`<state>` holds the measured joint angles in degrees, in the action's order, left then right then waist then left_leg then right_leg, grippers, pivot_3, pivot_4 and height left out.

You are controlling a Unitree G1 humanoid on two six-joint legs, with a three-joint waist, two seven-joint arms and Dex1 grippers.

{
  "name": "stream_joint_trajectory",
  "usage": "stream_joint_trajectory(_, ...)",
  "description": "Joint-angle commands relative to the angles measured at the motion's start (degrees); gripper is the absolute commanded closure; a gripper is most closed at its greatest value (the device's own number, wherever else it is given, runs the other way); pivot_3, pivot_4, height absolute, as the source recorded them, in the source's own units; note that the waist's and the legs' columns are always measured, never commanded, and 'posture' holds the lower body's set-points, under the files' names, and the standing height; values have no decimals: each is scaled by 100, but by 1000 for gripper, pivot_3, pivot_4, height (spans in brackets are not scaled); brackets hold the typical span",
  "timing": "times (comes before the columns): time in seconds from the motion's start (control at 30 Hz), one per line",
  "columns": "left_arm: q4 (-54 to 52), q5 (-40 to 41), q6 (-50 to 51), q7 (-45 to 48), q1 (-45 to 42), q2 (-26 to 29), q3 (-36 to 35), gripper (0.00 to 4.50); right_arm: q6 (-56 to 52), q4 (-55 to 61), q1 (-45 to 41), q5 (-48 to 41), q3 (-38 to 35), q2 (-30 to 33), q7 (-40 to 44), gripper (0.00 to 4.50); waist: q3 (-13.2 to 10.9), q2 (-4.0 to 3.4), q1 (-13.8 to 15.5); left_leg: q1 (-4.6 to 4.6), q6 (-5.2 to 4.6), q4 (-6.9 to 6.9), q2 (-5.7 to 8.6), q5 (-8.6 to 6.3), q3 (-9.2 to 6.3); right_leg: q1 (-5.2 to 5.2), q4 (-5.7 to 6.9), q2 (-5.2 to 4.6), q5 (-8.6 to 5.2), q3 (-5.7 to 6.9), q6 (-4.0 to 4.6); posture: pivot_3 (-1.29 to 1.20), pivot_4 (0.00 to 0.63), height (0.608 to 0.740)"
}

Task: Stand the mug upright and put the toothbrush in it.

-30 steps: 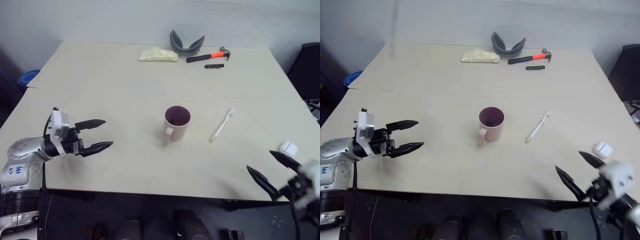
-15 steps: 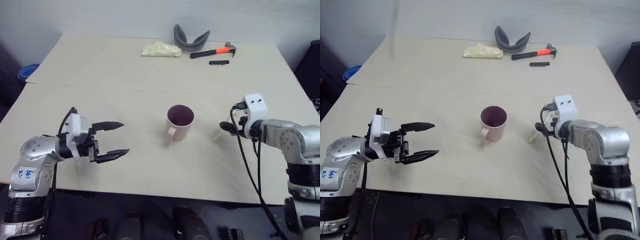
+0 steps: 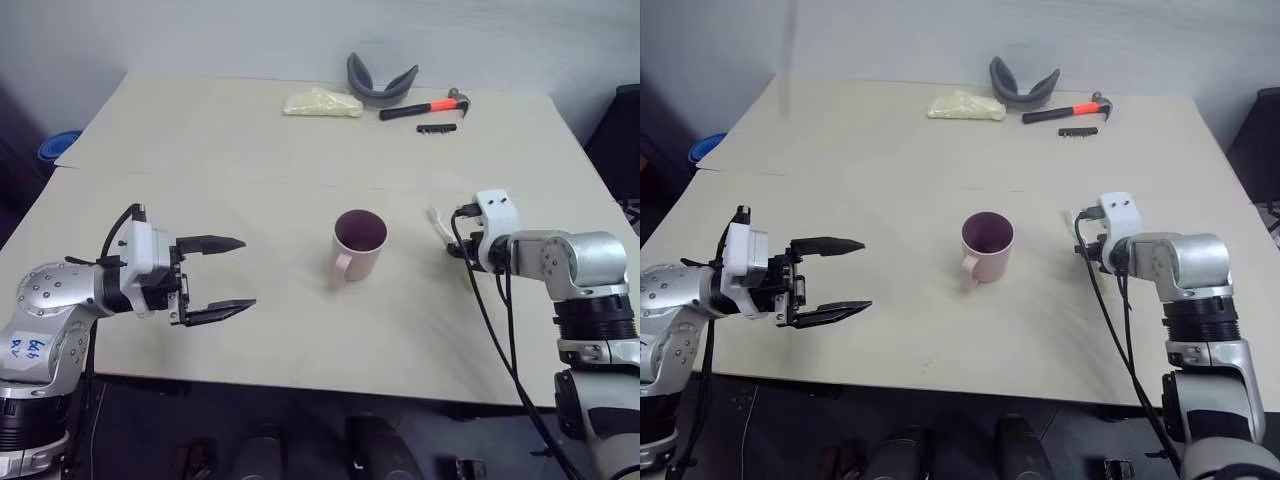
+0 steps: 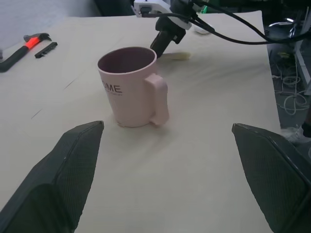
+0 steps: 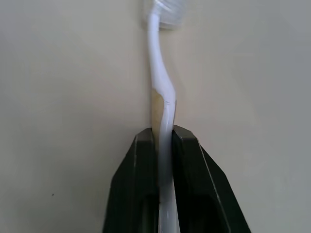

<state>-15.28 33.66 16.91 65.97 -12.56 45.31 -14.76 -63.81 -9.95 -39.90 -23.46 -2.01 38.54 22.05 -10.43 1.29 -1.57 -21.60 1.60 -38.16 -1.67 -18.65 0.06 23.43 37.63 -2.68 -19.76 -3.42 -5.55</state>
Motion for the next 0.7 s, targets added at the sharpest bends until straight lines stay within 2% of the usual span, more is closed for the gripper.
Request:
stream_joint_trajectory(0.03, -184, 280, 211, -188, 38, -34, -143, 0, 1565, 754, 168, -357, -541, -161, 932, 4432, -2, -3, -12, 0, -1, 3, 0, -1, 10, 5, 2, 2, 2, 0, -4, 0, 150, 740)
stream_joint_trajectory(0.1, -192, 360, 306, -375, 110, -148, -190, 0, 2502, 1251, 221, -668, -938, -574, 1218, 4432, -9, -14, -95, 2, 0, 10, -4, 0, 24, 15, 7, 10, 3, 1, -6, 0, 150, 740)
stream_joint_trajectory(0.17, -113, 374, 349, -568, 223, -289, -229, 0, 3695, 1991, 76, -1851, -1738, -1870, 1287, 4432, -12, -20, -206, 3, 3, 15, -11, 1, 34, 27, 19, 19, 3, 0, -7, 0, 150, 740)
stream_joint_trajectory(0.23, 25, 303, 304, -640, 321, -379, -216, 0, 4002, 2399, 90, -2069, -1634, -2454, 1330, 4432, -18, -30, -256, 10, 10, 24, -23, 1, 22, 30, 39, 39, 4, -2, -6, 0, 150, 740)
stream_joint_trajectory(0.33, 177, 160, 197, -628, 417, -439, -132, 0, 4333, 2583, 362, -1424, -637, -2574, 1755, 4432, -12, -21, -266, 10, 18, 28, -21, 3, -7, 23, 39, 20, 4, 1, -5, 0, 150, 740)
stream_joint_trajectory(0.4, 233, 124, 152, -630, 413, -445, -80, 0, 4844, 2336, 510, -996, -256, -2733, 1836, 4432, -11, -19, -262, 10, 16, 23, -8, 2, -6, 15, 32, 5, 4, 1, -4, 0, 150, 740)
stream_joint_trajectory(0.6, 350, 104, 121, -652, 204, -441, 5, 0, 6359, 864, 629, -222, -69, -2971, 2082, 4432, -11, -19, -170, 8, 12, 11, 6, 3, -1, 14, 27, -6, 4, 6, -5, 0, 150, 740)
stream_joint_trajectory(0.7, 413, 77, 70, -658, 152, -459, 15, 0, 6921, 413, 653, -52, -59, -3027, 2189, 3451, -12, -19, -179, 8, 15, 14, 2, 4, 1, 18, 29, 1, 4, 7, -5, 0, 150, 740)
